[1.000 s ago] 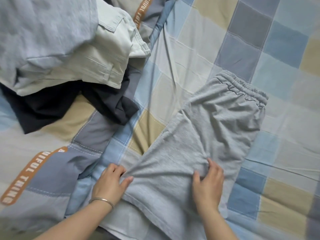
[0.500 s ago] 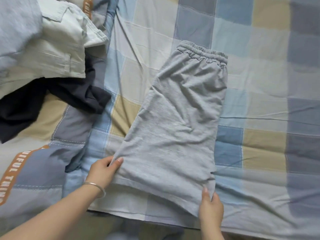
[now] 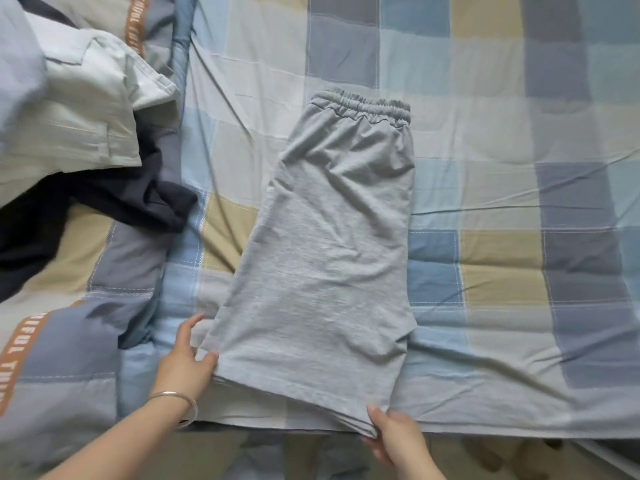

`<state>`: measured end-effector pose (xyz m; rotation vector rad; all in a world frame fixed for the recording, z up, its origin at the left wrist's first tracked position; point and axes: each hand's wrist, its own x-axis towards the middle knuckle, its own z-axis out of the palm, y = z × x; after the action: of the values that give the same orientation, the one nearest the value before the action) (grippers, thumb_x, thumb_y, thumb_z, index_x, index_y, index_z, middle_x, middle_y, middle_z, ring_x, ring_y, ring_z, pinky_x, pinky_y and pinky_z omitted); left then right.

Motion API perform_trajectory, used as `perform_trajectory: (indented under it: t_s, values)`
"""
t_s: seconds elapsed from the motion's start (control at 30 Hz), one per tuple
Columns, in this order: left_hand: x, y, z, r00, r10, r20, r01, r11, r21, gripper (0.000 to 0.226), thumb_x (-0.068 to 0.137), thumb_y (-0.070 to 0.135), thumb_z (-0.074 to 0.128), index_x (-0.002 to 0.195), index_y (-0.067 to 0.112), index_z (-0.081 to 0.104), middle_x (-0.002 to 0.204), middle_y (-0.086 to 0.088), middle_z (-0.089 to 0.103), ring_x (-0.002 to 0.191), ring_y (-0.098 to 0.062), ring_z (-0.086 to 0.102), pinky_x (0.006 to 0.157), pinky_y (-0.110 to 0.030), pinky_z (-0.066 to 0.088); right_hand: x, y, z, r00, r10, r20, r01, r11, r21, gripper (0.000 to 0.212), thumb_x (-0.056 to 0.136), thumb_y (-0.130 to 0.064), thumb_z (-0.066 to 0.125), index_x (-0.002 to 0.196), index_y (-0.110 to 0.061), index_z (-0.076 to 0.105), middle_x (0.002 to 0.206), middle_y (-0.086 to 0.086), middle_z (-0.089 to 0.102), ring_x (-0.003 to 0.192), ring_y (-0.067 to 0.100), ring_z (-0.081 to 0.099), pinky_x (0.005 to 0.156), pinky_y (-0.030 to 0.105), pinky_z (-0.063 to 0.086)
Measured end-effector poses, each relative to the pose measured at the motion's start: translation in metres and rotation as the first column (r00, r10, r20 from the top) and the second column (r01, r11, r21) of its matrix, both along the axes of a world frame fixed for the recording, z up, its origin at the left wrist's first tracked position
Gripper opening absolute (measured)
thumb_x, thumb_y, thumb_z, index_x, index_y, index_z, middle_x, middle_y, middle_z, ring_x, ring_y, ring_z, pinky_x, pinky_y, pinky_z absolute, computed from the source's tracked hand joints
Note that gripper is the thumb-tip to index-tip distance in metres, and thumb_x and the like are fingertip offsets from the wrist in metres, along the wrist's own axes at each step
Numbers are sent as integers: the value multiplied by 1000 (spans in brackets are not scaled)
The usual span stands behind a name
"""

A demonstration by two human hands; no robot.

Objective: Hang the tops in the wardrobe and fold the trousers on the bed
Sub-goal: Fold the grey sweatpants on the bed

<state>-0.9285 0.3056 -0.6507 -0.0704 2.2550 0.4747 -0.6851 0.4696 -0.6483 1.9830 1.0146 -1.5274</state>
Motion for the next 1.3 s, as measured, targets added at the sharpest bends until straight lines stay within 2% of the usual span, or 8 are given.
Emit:
perform_trajectory:
  t_s: [0.2, 0.4, 0.57, 0.63, 0.73, 0.87, 1.03, 1.3]
  values:
    - [-41, 53, 47, 993, -93, 71, 81, 984, 158, 41, 83, 0, 48, 99, 35, 61, 50, 0, 50, 44, -19, 42, 41, -22, 46, -31, 68, 38, 1000, 5, -29, -4, 1000, 25, 20, 87, -18, 59, 71, -6, 60, 63, 9, 64, 53, 22, 62, 43, 16, 39]
    - [-85, 124, 39, 944, 173, 280, -227, 958, 174, 21, 88, 6, 50, 75, 16, 64, 62, -3, 46, 46, -13, 45, 36, -13, 34, -77, 136, 30, 945, -288, -157, 297, 954, 39, 15, 90, -23, 50, 76, -18, 55, 45, -4, 60, 37, 9, 58, 49, 19, 40]
    - [-93, 140, 6, 928, 201, 313, -302, 898, 319, 12, 91, 27, 58, 102, 23, 60, 84, -1, 56, 66, -9, 52, 60, -23, 42, -94, 143, -6, 820, -372, -435, 454, 886, 100, 22, 96, -27, 45, 117, -23, 51, 106, 1, 61, 93, 19, 60, 69, 27, 42]
    - [-91, 128, -9, 997, -3, 72, -20, 945, 326, 55, 83, 28, 69, 132, 21, 45, 97, -2, 54, 81, -14, 53, 75, -28, 44, -89, 131, -17, 893, -182, -412, 336, 878, 341, 35, 93, -18, 54, 127, -21, 50, 118, 2, 55, 106, 20, 55, 78, 28, 43]
    - [-85, 110, -23, 969, -96, -227, 147, 964, 222, 71, 70, 27, 81, 130, 14, 47, 116, -6, 48, 97, -20, 55, 95, -31, 43, -76, 111, -29, 991, 97, -96, -4, 724, 690, 52, 83, -18, 68, 131, -15, 48, 125, 6, 49, 107, 21, 53, 92, 32, 42]
    - [-67, 95, -33, 999, -51, 4, 48, 954, 297, 66, 61, 28, 87, 116, 21, 52, 110, 2, 63, 99, -15, 59, 87, -27, 43, -70, 99, -36, 993, 71, -99, -3, 828, 560, 58, 78, -22, 73, 129, -13, 48, 122, 6, 55, 109, 22, 54, 98, 36, 42]
    - [-63, 107, -41, 1000, -4, -21, 10, 948, 319, 40, 79, 26, 73, 113, 23, 52, 105, 4, 62, 99, -19, 59, 85, -28, 42, -83, 120, -29, 970, 55, -235, 35, 931, 363, 17, 86, -15, 65, 101, -7, 62, 94, 7, 67, 74, 11, 60, 56, 15, 46]
    - [-13, 90, -41, 989, -79, 126, 74, 996, 46, 45, 87, 36, 62, 120, 5, 56, 122, -13, 61, 116, -32, 54, 93, -32, 41, -45, 105, -26, 985, 169, 15, -160, 899, 407, 11, 86, -20, 64, 90, -9, 63, 92, 16, 66, 93, 31, 62, 76, 32, 44]
